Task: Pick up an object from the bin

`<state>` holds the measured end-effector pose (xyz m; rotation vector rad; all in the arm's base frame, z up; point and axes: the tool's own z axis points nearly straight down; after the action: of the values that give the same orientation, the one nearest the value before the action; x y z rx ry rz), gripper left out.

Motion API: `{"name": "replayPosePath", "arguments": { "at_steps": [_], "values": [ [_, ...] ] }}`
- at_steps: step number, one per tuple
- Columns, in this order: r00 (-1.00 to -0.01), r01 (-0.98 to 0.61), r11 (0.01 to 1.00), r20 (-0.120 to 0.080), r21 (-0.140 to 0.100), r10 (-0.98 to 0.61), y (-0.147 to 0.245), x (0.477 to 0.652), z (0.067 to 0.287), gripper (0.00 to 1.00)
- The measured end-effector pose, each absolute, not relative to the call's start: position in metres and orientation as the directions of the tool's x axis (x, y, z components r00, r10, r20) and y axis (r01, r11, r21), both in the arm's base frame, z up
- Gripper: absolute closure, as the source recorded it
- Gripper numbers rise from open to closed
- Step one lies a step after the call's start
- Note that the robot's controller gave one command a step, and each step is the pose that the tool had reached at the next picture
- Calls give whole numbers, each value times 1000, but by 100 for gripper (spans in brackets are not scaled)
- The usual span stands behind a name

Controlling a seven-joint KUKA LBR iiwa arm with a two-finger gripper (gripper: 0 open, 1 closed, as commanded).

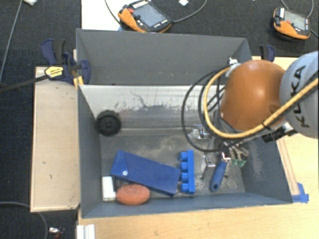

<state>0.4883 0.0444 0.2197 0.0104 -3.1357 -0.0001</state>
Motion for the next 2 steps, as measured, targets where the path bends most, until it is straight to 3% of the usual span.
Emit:
{"name": "replayPosePath", "arguments": {
  "at_steps": [1, 2],
  "values": [
    [-1000, -3, 1000, -3, 1, -3, 44, 490, 224, 0],
    [-854, -520, 854, -7, -3, -520, 45, 516, 99, 0]
  ]
}}
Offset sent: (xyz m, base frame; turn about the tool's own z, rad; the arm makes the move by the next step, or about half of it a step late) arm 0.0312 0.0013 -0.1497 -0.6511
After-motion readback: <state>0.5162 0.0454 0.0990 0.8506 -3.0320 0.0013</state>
